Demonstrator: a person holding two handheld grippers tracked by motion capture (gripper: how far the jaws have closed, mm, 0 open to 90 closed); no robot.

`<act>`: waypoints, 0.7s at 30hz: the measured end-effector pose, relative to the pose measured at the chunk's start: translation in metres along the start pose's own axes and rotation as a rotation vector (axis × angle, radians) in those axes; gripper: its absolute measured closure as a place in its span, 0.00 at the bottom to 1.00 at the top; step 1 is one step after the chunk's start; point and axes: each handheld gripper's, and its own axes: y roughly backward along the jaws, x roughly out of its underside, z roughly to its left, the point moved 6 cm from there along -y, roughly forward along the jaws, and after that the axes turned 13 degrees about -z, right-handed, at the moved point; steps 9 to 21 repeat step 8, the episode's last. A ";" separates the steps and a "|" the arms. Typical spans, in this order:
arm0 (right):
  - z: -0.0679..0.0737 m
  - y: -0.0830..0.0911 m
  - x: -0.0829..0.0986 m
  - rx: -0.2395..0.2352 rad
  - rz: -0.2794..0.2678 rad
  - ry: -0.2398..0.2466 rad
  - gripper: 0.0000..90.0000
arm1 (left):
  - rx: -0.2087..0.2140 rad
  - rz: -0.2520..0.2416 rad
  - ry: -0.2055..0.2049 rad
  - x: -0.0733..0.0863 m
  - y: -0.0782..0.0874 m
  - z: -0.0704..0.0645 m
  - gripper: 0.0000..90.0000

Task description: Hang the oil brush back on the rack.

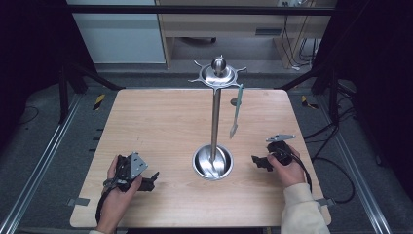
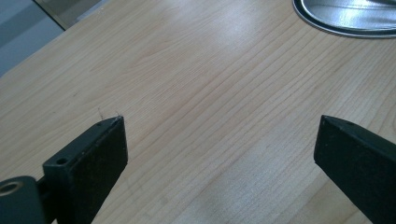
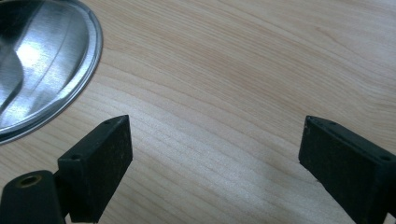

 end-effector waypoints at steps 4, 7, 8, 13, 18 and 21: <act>0.001 0.000 0.001 -0.007 0.008 -0.003 0.11 | 0.000 -0.003 0.004 0.000 0.000 -0.001 0.03; 0.002 0.000 0.002 -0.019 0.015 -0.010 0.11 | 0.002 -0.004 0.000 0.000 0.000 -0.001 0.03; 0.002 0.000 0.002 -0.019 0.015 -0.010 0.11 | 0.002 -0.004 0.000 0.000 0.000 -0.001 0.03; 0.002 0.000 0.002 -0.019 0.015 -0.010 0.11 | 0.002 -0.004 0.000 0.000 0.000 -0.001 0.03; 0.002 0.000 0.002 -0.019 0.015 -0.010 0.11 | 0.002 -0.004 0.000 0.000 0.000 -0.001 0.03; 0.002 0.000 0.002 -0.019 0.015 -0.010 0.11 | 0.002 -0.004 0.000 0.000 0.000 -0.001 0.03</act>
